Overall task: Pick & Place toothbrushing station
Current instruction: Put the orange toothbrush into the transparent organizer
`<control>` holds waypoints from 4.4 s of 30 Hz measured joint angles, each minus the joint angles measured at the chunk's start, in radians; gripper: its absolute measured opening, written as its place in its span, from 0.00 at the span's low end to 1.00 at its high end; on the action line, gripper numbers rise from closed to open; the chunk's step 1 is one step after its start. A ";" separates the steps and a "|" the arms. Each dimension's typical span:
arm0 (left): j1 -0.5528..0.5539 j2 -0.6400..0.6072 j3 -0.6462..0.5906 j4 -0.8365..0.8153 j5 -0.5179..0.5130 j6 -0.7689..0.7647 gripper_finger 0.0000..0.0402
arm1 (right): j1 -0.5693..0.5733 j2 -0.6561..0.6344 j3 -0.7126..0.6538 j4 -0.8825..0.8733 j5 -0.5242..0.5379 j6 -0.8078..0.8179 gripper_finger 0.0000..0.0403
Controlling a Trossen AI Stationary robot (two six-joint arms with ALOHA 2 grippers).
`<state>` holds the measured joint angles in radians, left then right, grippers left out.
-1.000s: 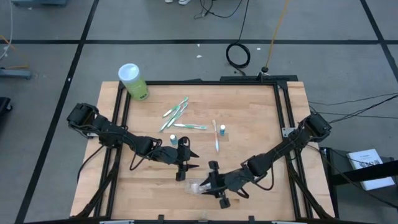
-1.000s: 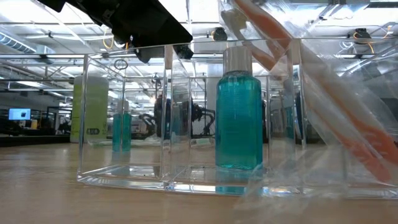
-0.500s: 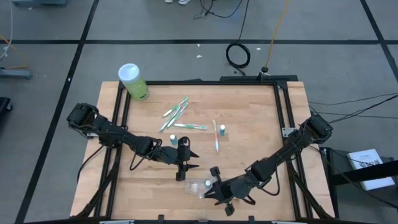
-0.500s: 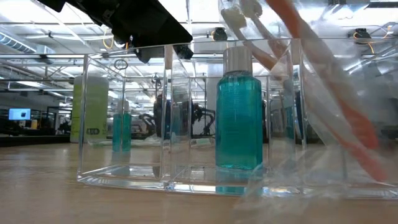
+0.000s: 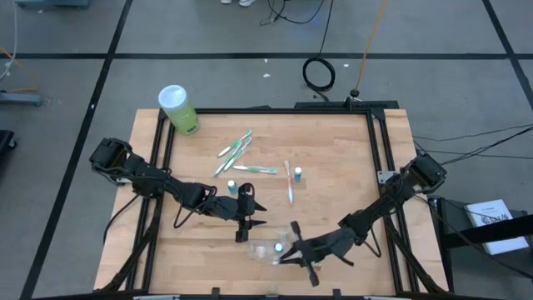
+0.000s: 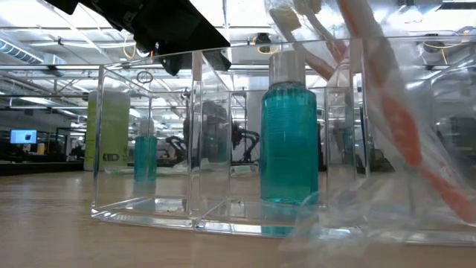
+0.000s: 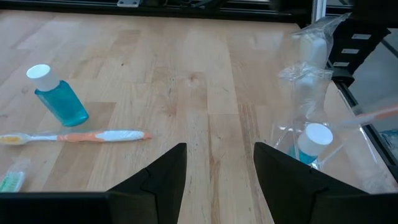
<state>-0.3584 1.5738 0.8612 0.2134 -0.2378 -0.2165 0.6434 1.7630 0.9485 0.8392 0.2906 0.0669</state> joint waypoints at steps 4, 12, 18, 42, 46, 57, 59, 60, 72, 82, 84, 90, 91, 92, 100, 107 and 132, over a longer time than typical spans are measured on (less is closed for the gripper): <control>0.000 0.000 0.000 0.000 0.000 0.000 0.49 | 0.000 0.000 -0.093 0.147 0.001 0.001 0.00; 0.000 0.000 0.000 0.000 0.000 0.000 0.49 | -0.008 0.000 -0.156 0.167 0.001 0.049 0.00; 0.000 0.000 0.000 0.000 0.000 0.000 0.49 | -0.015 0.000 -0.157 0.160 -0.001 0.044 0.01; 0.000 0.000 0.000 0.000 0.000 0.000 0.49 | -0.019 -0.077 -0.159 0.145 -0.007 0.020 0.43; 0.000 0.000 0.000 0.000 0.000 0.000 0.49 | -0.013 -0.161 -0.159 0.075 -0.002 -0.015 0.42; 0.003 0.000 0.000 0.000 0.000 0.001 0.49 | -0.085 -0.480 -0.158 -0.643 0.376 0.335 0.46; 0.008 0.000 0.000 0.000 0.000 0.000 0.49 | -0.121 -0.493 -0.158 -0.772 0.409 0.433 0.46; 0.012 0.000 0.000 0.000 0.000 -0.003 0.49 | -0.141 -0.490 -0.158 -0.824 0.412 0.469 0.46; 0.056 0.000 0.000 0.000 0.000 -0.069 0.49 | -0.364 -0.192 -0.158 -0.870 0.198 0.534 0.46; 0.072 0.000 0.000 -0.001 0.000 -0.077 0.49 | -0.433 -0.048 -0.157 -0.677 0.099 0.550 0.46; 0.072 0.000 0.000 -0.001 0.000 -0.076 0.49 | -0.441 -0.031 -0.157 -0.680 0.098 0.550 0.46; 0.072 0.000 0.000 -0.004 0.001 -0.075 0.49 | -0.459 0.007 -0.155 -0.707 0.094 0.567 0.45; 0.072 0.000 0.000 -0.006 0.001 -0.075 0.49 | -0.460 0.010 -0.154 -0.719 0.082 0.573 0.44; 0.072 0.000 0.000 -0.008 0.001 -0.075 0.49 | -0.460 0.010 -0.153 -0.734 0.064 0.575 0.43; 0.072 0.000 0.000 -0.009 0.001 -0.069 0.49 | -0.429 -0.039 -0.153 -0.961 -0.109 0.641 0.35; 0.072 0.000 0.000 -0.009 0.001 -0.050 0.49 | -0.379 -0.110 -0.155 -1.271 -0.158 0.753 0.23; 0.072 0.000 0.000 -0.007 0.003 -0.049 0.49 | -0.107 -0.288 -0.199 -1.464 -0.164 0.974 0.22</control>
<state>-0.2863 1.5738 0.8616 0.2062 -0.2352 -0.2653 0.5363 1.4748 0.7494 -0.6246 0.1269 1.0412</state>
